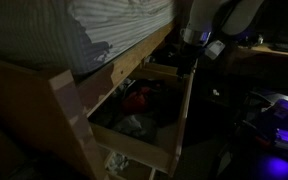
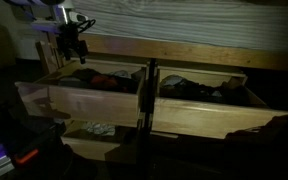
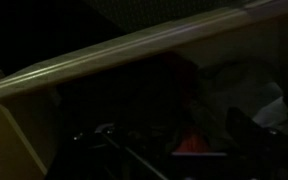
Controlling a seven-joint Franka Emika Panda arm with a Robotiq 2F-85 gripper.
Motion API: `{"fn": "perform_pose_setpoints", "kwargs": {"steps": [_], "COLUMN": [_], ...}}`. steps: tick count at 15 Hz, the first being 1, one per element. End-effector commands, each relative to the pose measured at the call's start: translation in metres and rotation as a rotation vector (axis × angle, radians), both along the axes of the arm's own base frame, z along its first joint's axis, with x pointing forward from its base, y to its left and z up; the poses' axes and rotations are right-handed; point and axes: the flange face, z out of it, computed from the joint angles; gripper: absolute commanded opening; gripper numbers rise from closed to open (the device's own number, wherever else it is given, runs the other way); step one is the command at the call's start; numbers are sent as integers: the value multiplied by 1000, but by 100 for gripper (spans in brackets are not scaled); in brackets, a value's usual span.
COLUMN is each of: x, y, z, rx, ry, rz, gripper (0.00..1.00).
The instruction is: Remove the black clothing from the topmost drawer on the left and put it inside the topmost drawer on the right
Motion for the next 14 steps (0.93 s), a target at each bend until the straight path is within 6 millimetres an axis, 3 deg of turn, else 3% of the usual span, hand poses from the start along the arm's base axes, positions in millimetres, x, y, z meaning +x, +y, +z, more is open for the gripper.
{"fn": "perform_pose_setpoints", "kwargs": {"steps": [1, 5, 6, 8, 11, 14], "x": [30, 65, 45, 59, 65, 78], "y": [-16, -21, -22, -22, -24, -42], "z": [-71, -113, -98, -113, -118, -145], "rx": [-14, -14, -12, -14, -40, -108], "ry": [35, 13, 25, 24, -23, -113], "rz": [-73, -131, -105, -114, -119, -113], "gripper": [100, 100, 100, 100, 100, 100]}}
